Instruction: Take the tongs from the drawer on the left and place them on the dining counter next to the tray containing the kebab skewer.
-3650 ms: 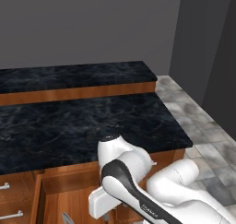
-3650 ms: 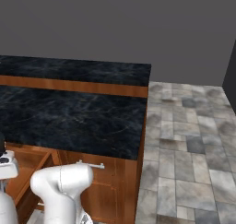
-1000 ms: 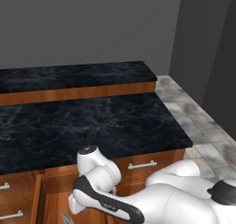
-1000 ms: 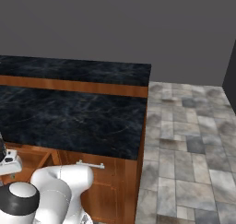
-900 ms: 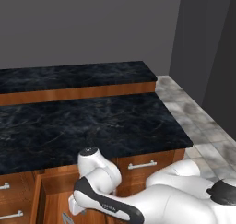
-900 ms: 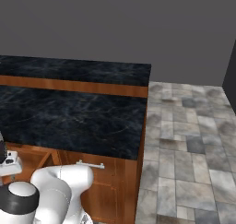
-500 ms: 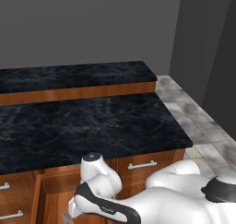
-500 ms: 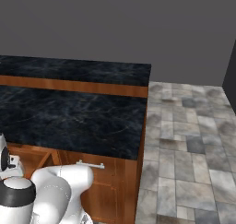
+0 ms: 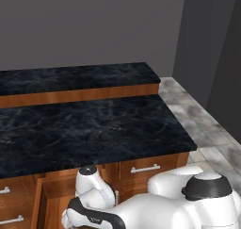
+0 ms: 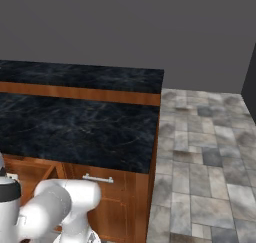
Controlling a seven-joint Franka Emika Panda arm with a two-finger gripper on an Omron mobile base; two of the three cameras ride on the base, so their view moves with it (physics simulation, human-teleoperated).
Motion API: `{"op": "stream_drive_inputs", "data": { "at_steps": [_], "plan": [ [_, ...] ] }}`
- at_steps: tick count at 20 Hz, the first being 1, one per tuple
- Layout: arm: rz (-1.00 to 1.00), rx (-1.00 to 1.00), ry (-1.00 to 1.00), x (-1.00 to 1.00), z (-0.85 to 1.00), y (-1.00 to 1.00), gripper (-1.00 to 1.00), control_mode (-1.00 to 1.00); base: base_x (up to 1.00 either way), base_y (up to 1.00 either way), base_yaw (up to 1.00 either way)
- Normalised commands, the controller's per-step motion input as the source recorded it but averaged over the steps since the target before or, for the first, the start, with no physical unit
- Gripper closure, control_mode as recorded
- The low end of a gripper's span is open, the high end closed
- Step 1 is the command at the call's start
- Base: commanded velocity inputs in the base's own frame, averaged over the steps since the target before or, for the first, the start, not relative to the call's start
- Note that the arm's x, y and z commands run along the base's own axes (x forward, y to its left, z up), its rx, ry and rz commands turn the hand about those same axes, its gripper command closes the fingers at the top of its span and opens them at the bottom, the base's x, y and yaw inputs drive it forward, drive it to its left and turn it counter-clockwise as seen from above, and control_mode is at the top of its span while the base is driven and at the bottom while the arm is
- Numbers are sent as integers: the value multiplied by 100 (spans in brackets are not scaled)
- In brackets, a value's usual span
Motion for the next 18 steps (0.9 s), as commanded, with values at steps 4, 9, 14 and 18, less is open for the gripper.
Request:
{"op": "stream_drive_inputs", "data": {
  "at_steps": [4, 9, 14, 18],
  "plan": [
    [0, 0, 0, 8, -11, 18, -100, -100, 0, 0, 0],
    [0, -1, 0, 5, -27, 18, -100, -100, 0, 0, 0],
    [0, 0, 0, 1, -35, 25, -100, -100, 0, 0, 0],
    [0, -4, -1, 0, -26, 13, -100, -100, 0, 0, 0]
  ]
}}
